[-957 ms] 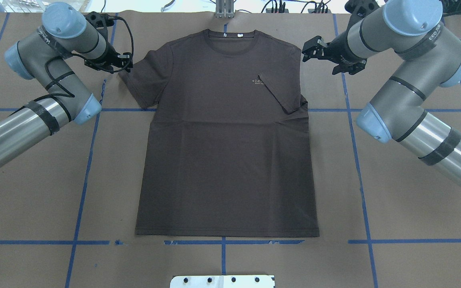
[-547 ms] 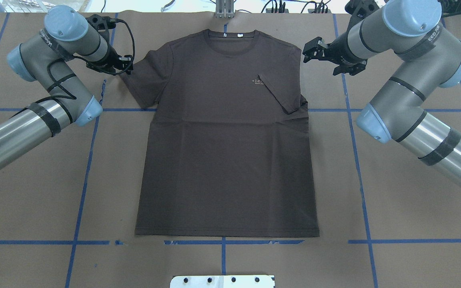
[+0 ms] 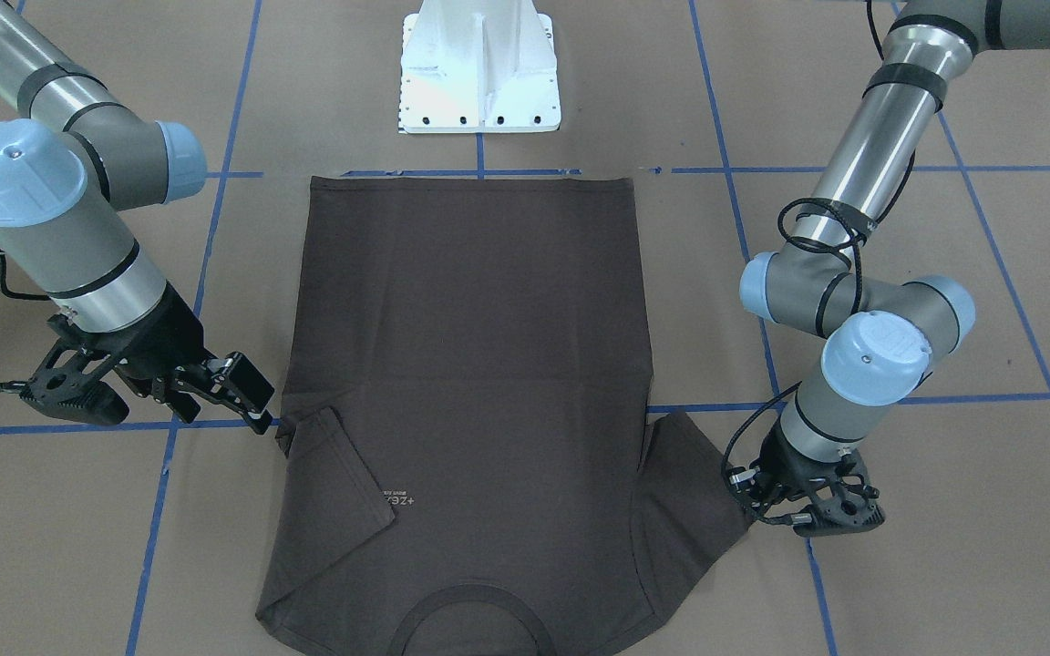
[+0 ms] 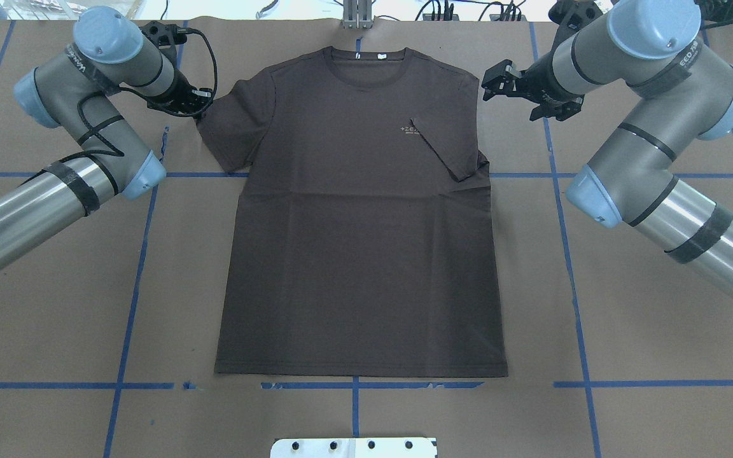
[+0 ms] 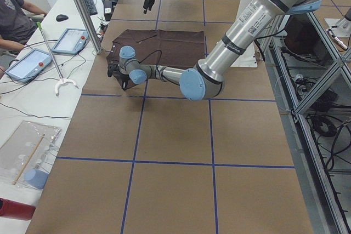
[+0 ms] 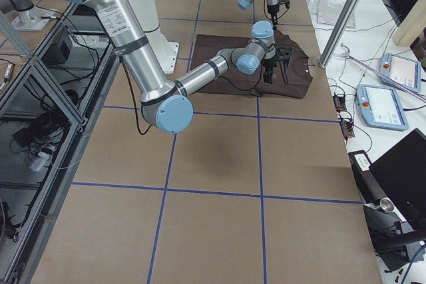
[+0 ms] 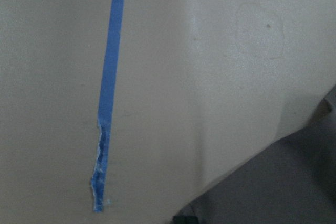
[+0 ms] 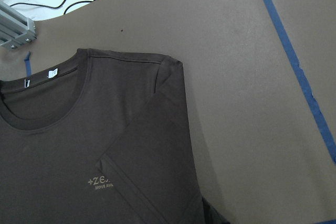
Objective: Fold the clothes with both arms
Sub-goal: 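Bring the left gripper to its nearest sleeve while the right gripper waits, then fold the sleeves inward with both grippers toward the shirt center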
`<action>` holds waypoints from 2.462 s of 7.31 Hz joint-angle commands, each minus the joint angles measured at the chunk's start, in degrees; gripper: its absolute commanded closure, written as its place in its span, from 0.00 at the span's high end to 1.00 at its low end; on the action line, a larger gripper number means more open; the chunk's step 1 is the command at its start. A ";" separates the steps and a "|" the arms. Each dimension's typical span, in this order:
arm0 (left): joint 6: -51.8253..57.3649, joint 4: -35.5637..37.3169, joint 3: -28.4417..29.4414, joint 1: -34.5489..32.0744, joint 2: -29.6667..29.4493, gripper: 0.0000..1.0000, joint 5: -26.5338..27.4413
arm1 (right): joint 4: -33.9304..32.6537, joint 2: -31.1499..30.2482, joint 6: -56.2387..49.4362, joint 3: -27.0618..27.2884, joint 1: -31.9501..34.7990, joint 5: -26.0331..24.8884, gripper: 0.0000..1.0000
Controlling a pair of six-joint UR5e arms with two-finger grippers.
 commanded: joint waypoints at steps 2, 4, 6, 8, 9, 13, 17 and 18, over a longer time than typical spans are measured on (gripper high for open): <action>-5.48 2.17 -1.72 0.19 -5.16 0.00 -1.55 | 0.00 0.18 -0.07 0.00 -0.06 0.00 1.00; -11.45 5.61 -1.55 5.17 -10.09 0.00 -1.12 | 0.00 0.18 -0.07 0.00 -0.06 -0.09 1.00; -12.71 5.52 0.46 6.51 -11.95 0.00 -0.50 | -0.09 0.18 -0.16 -0.26 -0.06 -0.09 1.00; -13.06 4.82 4.41 7.48 -15.11 0.00 2.74 | 0.00 0.18 0.11 -0.27 -0.15 -0.09 1.00; -13.15 4.56 4.51 7.66 -15.20 0.00 3.01 | 0.00 0.18 0.11 -0.27 -0.15 -0.09 1.00; -22.26 4.28 -8.84 9.50 -10.33 0.64 2.32 | 0.00 -2.43 5.69 4.44 -4.70 -0.61 1.00; -21.85 4.47 -41.92 10.91 13.66 0.63 -0.06 | -13.90 -17.92 26.32 30.27 -25.40 -14.89 0.98; -22.20 4.47 -43.20 11.00 14.49 0.63 -0.93 | -18.41 -18.10 31.69 33.71 -30.94 -19.20 0.98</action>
